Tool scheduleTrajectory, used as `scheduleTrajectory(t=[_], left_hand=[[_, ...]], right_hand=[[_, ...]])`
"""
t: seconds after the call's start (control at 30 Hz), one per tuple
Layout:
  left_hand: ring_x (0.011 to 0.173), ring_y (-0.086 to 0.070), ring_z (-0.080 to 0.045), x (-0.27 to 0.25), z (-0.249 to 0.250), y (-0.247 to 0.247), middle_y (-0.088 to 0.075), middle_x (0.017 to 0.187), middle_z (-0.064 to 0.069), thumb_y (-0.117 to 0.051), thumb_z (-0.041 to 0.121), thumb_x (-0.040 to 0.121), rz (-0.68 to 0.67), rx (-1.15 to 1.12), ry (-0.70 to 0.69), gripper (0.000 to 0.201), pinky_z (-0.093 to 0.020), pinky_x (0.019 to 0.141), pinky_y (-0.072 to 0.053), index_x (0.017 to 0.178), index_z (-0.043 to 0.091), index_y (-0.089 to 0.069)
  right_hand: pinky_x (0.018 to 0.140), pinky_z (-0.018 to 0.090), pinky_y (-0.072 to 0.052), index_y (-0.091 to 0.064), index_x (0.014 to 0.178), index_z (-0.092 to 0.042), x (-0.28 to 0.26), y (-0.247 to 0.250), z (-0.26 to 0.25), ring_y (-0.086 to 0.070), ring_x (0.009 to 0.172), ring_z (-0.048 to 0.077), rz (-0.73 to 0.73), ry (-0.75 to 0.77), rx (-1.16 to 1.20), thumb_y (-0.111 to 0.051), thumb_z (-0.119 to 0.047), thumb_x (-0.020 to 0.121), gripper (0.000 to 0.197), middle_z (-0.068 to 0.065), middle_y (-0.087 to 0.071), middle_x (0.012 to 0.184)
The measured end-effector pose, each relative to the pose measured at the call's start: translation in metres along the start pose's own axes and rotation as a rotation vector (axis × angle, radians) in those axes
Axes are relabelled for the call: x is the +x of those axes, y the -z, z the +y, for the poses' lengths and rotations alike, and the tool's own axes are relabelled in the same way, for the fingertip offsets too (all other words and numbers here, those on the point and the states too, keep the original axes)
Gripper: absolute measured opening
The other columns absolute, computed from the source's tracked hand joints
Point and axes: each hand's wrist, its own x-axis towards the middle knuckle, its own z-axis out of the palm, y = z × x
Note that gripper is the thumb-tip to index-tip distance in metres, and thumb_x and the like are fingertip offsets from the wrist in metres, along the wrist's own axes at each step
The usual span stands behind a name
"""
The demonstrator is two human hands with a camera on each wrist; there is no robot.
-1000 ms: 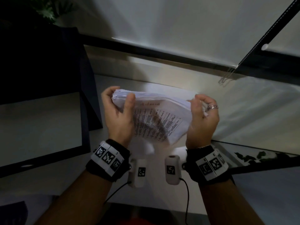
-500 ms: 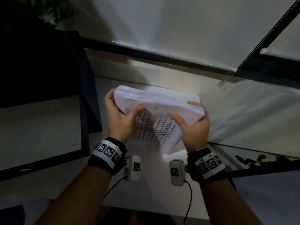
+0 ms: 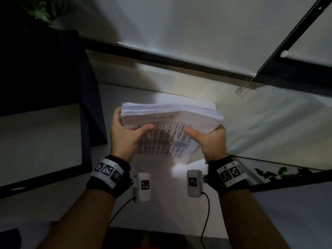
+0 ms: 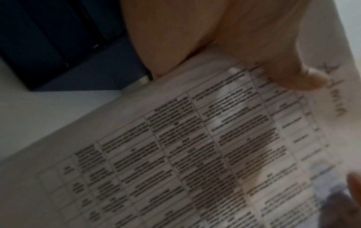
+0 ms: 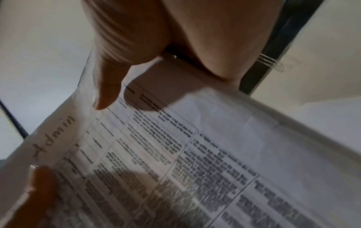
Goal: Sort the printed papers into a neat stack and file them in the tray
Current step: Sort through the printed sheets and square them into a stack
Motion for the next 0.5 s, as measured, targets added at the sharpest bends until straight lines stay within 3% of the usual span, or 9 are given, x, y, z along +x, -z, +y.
scheduleTrajectory(t=[0.1, 0.17, 0.27, 0.4, 0.5], left_hand=[[0.099, -0.075, -0.011, -0.002, 0.0, 0.0, -0.077, 0.102, 0.003, -0.091, 0.02, 0.055, -0.063, 0.078, 0.008, 0.065, -0.032, 0.087, -0.061, 0.114, 0.011, -0.067], [0.097, -0.075, -0.011, -0.004, 0.001, -0.003, -0.078, 0.097, 0.006, -0.091, 0.019, 0.054, -0.044, 0.091, -0.016, 0.06, -0.028, 0.085, -0.061, 0.11, 0.011, -0.071], [0.1, -0.075, -0.013, -0.005, -0.002, 0.0, -0.076, 0.104, -0.002, -0.092, 0.018, 0.055, -0.02, 0.112, -0.046, 0.067, -0.024, 0.083, -0.06, 0.115, 0.002, -0.068], [0.095, -0.075, -0.009, -0.011, -0.016, 0.01, -0.078, 0.096, 0.009, -0.088, 0.011, 0.065, -0.04, 0.137, 0.041, 0.049, -0.03, 0.083, -0.062, 0.111, 0.011, -0.071], [0.099, -0.075, -0.013, -0.012, -0.021, 0.013, -0.078, 0.099, 0.008, -0.084, 0.001, 0.071, -0.043, 0.126, 0.047, 0.046, -0.033, 0.086, -0.061, 0.115, 0.005, -0.07]], right_hand=[[0.072, 0.035, -0.061, -0.076, 0.083, -0.013, 0.002, 0.0, -0.001, -0.075, 0.08, 0.021, 0.023, -0.049, 0.048, -0.086, 0.001, 0.059, 0.029, 0.003, -0.078, 0.084], [0.069, 0.032, -0.06, -0.077, 0.076, -0.014, 0.002, 0.0, -0.003, -0.075, 0.075, 0.019, 0.039, -0.053, 0.07, -0.084, 0.005, 0.063, 0.024, 0.002, -0.078, 0.08], [0.07, 0.032, -0.059, -0.077, 0.077, -0.014, 0.001, 0.002, -0.001, -0.075, 0.077, 0.019, 0.0, -0.036, 0.059, -0.082, 0.007, 0.066, 0.024, 0.002, -0.078, 0.081], [0.066, 0.023, -0.057, -0.074, 0.086, -0.016, 0.001, 0.0, -0.005, -0.073, 0.076, 0.008, 0.026, -0.013, 0.135, -0.08, -0.001, 0.069, 0.023, -0.007, -0.077, 0.08], [0.067, 0.019, -0.054, -0.065, 0.088, -0.013, 0.013, -0.003, -0.018, -0.068, 0.074, 0.003, 0.075, 0.111, 0.096, -0.074, -0.003, 0.08, 0.016, -0.011, -0.073, 0.077]])
